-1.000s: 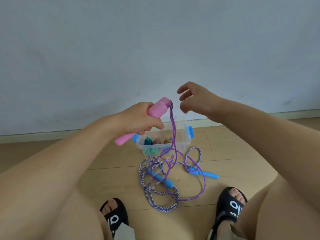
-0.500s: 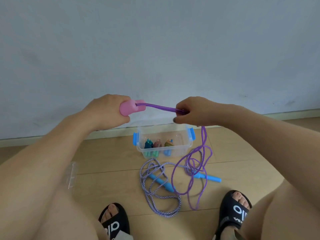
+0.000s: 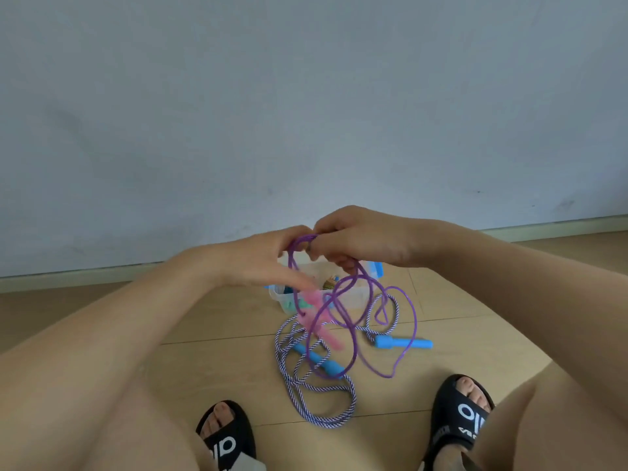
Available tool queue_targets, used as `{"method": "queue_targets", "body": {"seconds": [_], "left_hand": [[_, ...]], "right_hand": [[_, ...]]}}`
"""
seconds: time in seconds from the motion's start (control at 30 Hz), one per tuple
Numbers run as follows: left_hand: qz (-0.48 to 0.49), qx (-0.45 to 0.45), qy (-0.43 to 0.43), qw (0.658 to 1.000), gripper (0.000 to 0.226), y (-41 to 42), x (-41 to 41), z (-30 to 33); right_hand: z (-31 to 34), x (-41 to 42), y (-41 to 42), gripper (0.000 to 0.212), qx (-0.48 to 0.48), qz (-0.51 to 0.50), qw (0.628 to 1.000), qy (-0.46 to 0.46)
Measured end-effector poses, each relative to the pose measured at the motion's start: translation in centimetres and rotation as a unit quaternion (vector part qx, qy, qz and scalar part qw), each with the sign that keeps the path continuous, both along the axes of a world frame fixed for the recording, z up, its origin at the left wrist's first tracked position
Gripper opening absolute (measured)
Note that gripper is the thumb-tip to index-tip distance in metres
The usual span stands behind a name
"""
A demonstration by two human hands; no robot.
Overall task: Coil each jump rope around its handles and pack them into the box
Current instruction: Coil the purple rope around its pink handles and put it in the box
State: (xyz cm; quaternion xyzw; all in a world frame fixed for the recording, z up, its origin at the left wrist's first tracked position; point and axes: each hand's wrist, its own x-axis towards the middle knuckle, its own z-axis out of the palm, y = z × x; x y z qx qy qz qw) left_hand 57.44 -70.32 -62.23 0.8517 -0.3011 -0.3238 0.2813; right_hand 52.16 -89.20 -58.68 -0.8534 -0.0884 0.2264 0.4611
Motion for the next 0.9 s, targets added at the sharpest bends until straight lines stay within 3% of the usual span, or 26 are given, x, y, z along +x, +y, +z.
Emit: {"method": "queue_targets", "body": {"seconds": [0.07,0.13,0.27,0.33,0.4,0.47,0.5,0.53,0.57,0.6,0.67,0.7,0.77,0.8,0.83,0.9], "left_hand": [[0.022,-0.044,-0.017,0.999,0.006,-1.0,-0.6,0.8],[0.079,-0.054,-0.032,0.995,0.037,-0.8,-0.6,1.6],[0.144,-0.046,-0.135,0.979,0.041,0.9,1.0,3.0],[0.218,-0.064,-0.173,0.958,0.038,2.7,2.2,3.3],[0.364,-0.188,-0.151,0.899,0.036,5.5,3.5,3.7],[0.497,-0.333,-0.099,0.795,0.033,8.2,4.2,4.0],[0.532,-0.367,-0.077,0.759,0.033,9.1,4.4,3.8],[0.545,-0.372,-0.067,0.748,0.033,9.5,4.5,3.3],[0.535,-0.351,-0.061,0.766,0.033,9.4,4.5,2.7],[0.496,-0.300,-0.053,0.813,0.034,8.9,4.2,2.1],[0.319,-0.080,-0.034,0.944,0.038,7.4,2.9,1.4],[0.206,0.034,-0.022,0.978,0.038,6.5,2.2,1.1],[0.042,0.157,-0.014,0.987,0.032,4.6,0.7,0.4],[0.018,0.185,-0.028,0.982,0.031,3.9,0.2,0.3],[0.023,0.208,-0.055,0.976,0.044,3.3,0.0,0.1],[0.065,0.231,-0.101,0.966,0.097,2.2,-0.4,0.2]], "right_hand": [[0.4,-0.3,0.4,0.019,0.074,-0.014,0.997,0.021],[0.6,-0.2,-0.2,0.021,0.077,-0.030,0.997,0.010],[-0.3,0.2,-1.8,0.028,-0.087,-0.015,0.993,-0.079],[-1.7,0.3,-2.9,0.025,-0.195,-0.007,0.978,-0.071],[-3.2,0.1,-4.8,0.017,-0.302,0.004,0.953,-0.009],[-4.4,-0.2,-6.9,0.019,-0.354,-0.009,0.934,0.056],[-4.9,-0.3,-7.8,0.021,-0.370,-0.021,0.926,0.066],[-5.2,-0.4,-8.4,0.022,-0.379,-0.029,0.922,0.068],[-5.5,-0.4,-8.5,0.022,-0.379,-0.033,0.922,0.068],[-5.6,-0.4,-8.2,0.022,-0.371,-0.035,0.926,0.064],[-5.3,-0.1,-7.1,0.024,-0.342,-0.053,0.938,0.033],[-5.0,0.0,-6.5,0.026,-0.327,-0.068,0.943,0.006],[-4.2,0.3,-5.3,0.027,-0.289,-0.096,0.951,-0.056],[-3.8,0.2,-4.6,0.026,-0.261,-0.106,0.956,-0.082],[-3.5,0.1,-4.0,0.024,-0.233,-0.111,0.961,-0.104],[-2.7,-0.4,-2.8,0.021,-0.191,-0.104,0.965,-0.143]]}}
